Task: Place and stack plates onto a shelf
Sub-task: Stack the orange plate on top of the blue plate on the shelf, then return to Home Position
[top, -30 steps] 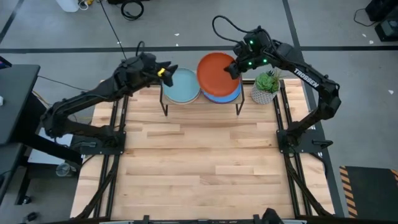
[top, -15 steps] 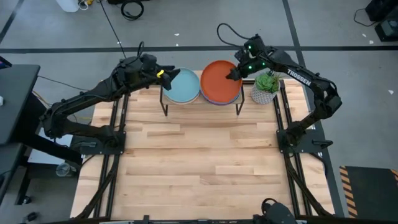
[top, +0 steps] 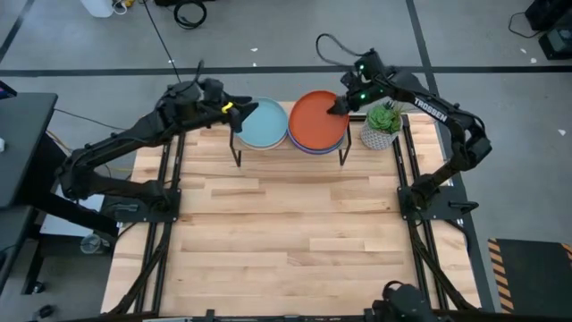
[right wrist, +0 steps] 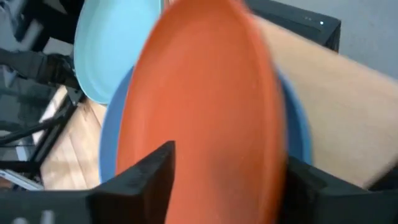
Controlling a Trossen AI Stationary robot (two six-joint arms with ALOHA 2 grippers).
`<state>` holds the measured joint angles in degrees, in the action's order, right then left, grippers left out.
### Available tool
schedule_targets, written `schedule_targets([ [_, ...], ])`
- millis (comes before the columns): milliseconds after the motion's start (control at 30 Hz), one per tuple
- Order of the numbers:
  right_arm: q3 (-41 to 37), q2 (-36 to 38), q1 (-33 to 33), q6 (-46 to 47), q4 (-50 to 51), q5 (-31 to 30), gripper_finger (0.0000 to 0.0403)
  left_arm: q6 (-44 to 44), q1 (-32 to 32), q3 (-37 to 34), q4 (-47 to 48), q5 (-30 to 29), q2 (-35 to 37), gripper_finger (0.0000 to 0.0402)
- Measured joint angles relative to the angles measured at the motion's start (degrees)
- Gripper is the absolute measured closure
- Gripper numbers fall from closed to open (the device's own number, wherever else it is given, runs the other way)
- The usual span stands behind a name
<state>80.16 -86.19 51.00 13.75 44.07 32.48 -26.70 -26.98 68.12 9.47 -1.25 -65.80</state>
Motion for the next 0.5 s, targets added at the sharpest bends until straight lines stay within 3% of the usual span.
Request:
schedule_targets([
  [167,4.8,0.2,2.3,-1.7,3.6,1.6,0.014,4.9,-0.6,0.7,-1.5,-0.2,3.8,0.0189],
  [300,5.9,0.9,2.8,-4.0,6.5,1.5,0.0128,8.9,-0.6,0.6,0.4,-1.9,5.3,0.0189],
  [500,4.2,0.8,2.6,-8.1,14.8,-6.5,0.0135,8.3,-0.3,0.6,2.7,-2.1,4.8,0.0189],
])
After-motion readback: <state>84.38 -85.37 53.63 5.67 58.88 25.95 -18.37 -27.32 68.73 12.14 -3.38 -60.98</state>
